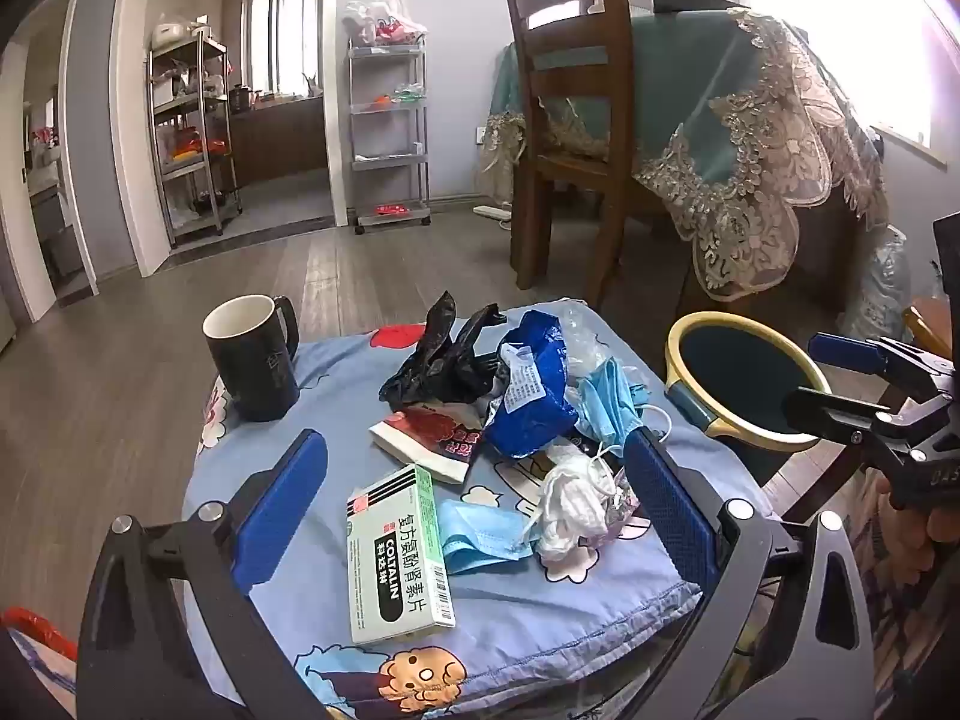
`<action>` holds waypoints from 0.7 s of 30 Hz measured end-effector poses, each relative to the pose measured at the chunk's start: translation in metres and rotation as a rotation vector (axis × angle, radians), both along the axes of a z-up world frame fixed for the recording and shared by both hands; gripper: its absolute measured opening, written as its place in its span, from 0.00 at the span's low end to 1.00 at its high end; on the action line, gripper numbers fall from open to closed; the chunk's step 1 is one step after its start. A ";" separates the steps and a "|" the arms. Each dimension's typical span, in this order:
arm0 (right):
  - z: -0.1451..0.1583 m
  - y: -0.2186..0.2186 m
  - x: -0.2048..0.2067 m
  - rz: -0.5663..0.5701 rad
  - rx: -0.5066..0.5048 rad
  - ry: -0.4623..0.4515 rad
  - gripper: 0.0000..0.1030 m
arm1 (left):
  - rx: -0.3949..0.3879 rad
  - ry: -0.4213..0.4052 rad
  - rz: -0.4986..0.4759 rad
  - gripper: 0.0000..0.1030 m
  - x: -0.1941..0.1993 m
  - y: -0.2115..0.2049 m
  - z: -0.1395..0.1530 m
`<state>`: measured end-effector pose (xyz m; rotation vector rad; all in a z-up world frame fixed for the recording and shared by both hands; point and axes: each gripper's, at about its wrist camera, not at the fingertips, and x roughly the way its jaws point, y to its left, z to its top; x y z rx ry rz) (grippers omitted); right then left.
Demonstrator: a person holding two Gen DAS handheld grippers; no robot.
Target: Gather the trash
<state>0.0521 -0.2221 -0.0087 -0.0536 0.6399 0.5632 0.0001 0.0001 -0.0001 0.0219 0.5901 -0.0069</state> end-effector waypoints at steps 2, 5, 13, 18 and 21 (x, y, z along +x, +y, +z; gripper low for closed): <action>0.000 0.000 0.000 0.001 0.004 0.003 0.95 | -0.014 0.002 -0.005 0.94 0.000 0.000 0.000; 0.000 -0.001 0.000 -0.003 0.007 0.000 0.95 | -0.014 0.004 -0.004 0.94 0.000 0.000 0.001; 0.002 -0.001 0.002 -0.021 0.008 0.005 0.95 | -0.015 0.007 0.001 0.94 0.002 0.006 -0.002; 0.001 -0.004 0.000 -0.028 0.011 -0.002 0.95 | -0.013 0.004 0.004 0.94 0.001 0.006 0.000; 0.001 -0.004 0.001 -0.028 0.010 0.000 0.95 | -0.015 0.002 0.015 0.94 0.000 0.005 0.001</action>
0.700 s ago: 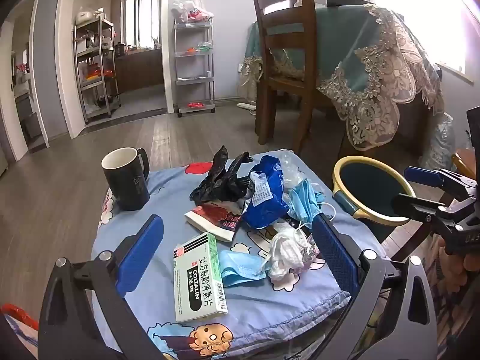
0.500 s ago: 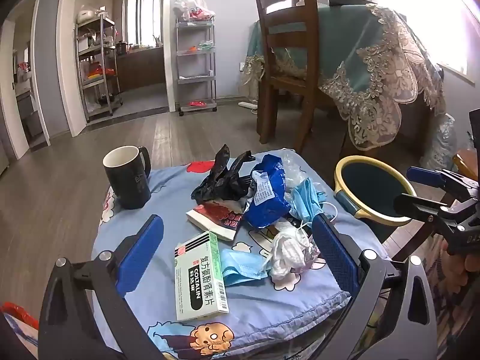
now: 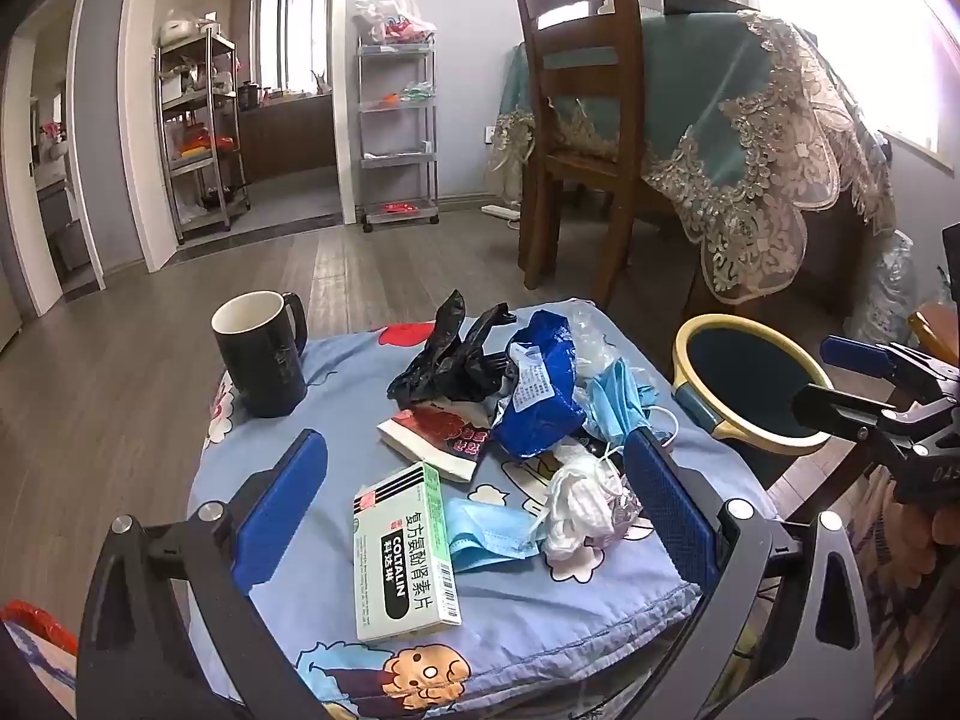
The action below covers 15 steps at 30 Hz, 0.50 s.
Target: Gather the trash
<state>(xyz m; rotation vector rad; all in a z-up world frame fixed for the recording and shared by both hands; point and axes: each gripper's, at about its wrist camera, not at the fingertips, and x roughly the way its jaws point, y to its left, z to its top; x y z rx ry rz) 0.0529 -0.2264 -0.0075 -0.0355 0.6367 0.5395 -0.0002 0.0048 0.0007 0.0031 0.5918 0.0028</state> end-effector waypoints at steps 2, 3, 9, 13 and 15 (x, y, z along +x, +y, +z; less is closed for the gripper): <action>-0.001 0.000 -0.001 0.000 -0.001 -0.002 0.95 | -0.001 -0.001 0.000 0.94 0.000 0.000 0.001; -0.001 0.000 -0.001 0.000 -0.002 -0.002 0.95 | -0.001 -0.001 0.001 0.94 -0.001 0.000 0.001; -0.001 0.000 -0.001 0.000 -0.003 -0.001 0.95 | -0.002 0.001 0.000 0.94 -0.001 0.000 0.001; -0.001 0.000 -0.001 0.000 -0.003 -0.001 0.95 | -0.001 0.003 0.001 0.94 -0.001 0.000 0.001; -0.001 0.000 0.000 0.000 -0.004 -0.001 0.95 | 0.001 0.004 0.001 0.94 -0.001 0.000 0.001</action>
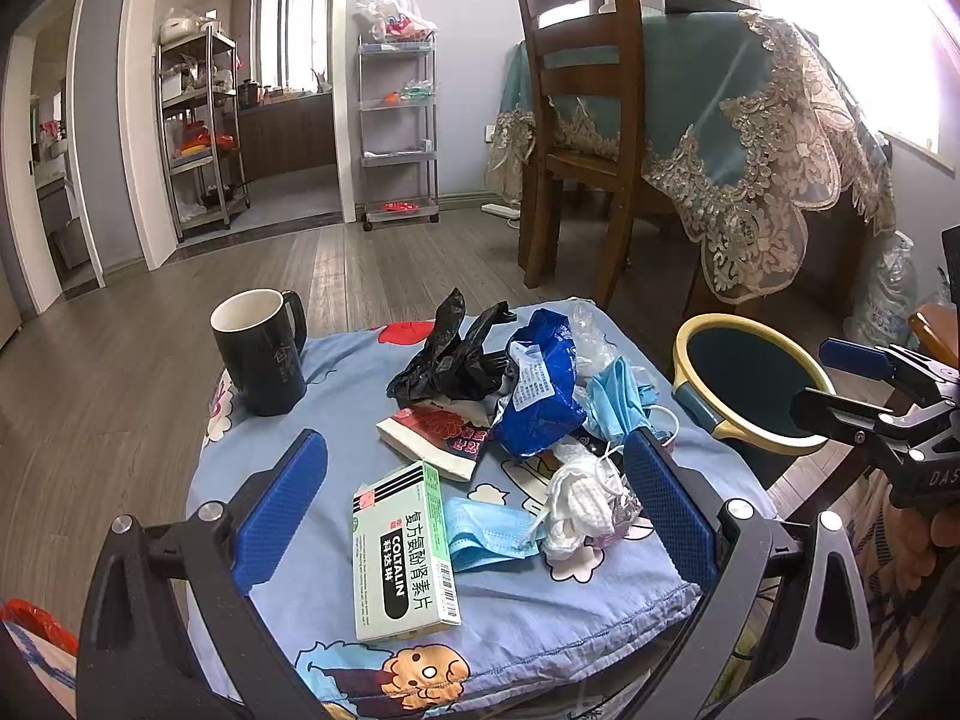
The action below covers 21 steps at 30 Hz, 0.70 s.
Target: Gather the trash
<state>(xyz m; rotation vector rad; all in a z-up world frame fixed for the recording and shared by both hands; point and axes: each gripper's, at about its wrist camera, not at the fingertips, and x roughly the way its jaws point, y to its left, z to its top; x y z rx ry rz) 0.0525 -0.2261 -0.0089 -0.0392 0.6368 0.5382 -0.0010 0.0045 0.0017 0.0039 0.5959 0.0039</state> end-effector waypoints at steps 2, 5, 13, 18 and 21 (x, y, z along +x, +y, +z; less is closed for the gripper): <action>0.000 0.000 0.000 0.000 0.000 0.001 0.95 | -0.001 -0.001 0.000 0.94 0.000 0.000 0.000; 0.000 0.000 0.000 0.000 0.000 0.000 0.95 | -0.001 -0.001 -0.001 0.94 0.000 0.001 -0.001; -0.001 0.001 0.000 0.000 -0.001 0.002 0.95 | -0.004 0.002 0.000 0.94 0.000 0.000 -0.002; -0.001 0.001 0.000 -0.001 -0.001 0.002 0.95 | -0.007 0.012 0.004 0.94 0.002 -0.001 -0.007; -0.002 0.002 -0.001 -0.002 -0.001 0.003 0.95 | -0.008 0.013 0.005 0.94 0.002 0.000 -0.008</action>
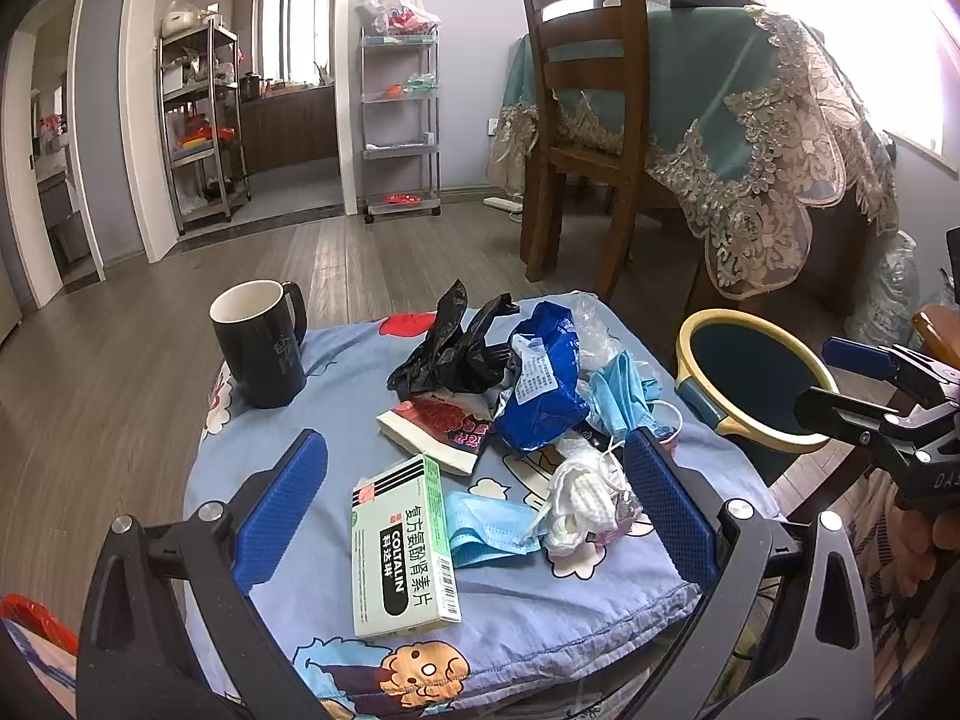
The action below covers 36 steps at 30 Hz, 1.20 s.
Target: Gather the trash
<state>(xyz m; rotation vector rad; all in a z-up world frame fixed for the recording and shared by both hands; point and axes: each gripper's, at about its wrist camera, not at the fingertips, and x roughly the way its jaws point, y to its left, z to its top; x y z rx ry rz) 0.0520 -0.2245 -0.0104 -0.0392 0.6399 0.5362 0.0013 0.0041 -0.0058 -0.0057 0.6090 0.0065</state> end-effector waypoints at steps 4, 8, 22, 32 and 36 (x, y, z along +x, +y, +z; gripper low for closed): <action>-0.001 0.001 0.000 0.001 -0.001 0.001 0.95 | 0.000 0.003 0.001 0.94 0.000 0.000 -0.001; -0.001 0.000 0.000 0.001 0.000 0.001 0.95 | -0.001 0.003 0.001 0.94 0.000 -0.001 -0.001; -0.003 0.001 0.000 -0.001 0.001 0.006 0.95 | 0.000 0.004 0.004 0.94 0.000 -0.001 -0.001; -0.003 0.000 0.000 -0.001 -0.001 0.008 0.95 | -0.006 0.017 0.007 0.94 0.003 0.001 -0.002; -0.003 0.000 0.000 -0.001 -0.001 0.009 0.95 | -0.009 0.029 0.018 0.94 0.005 0.003 -0.005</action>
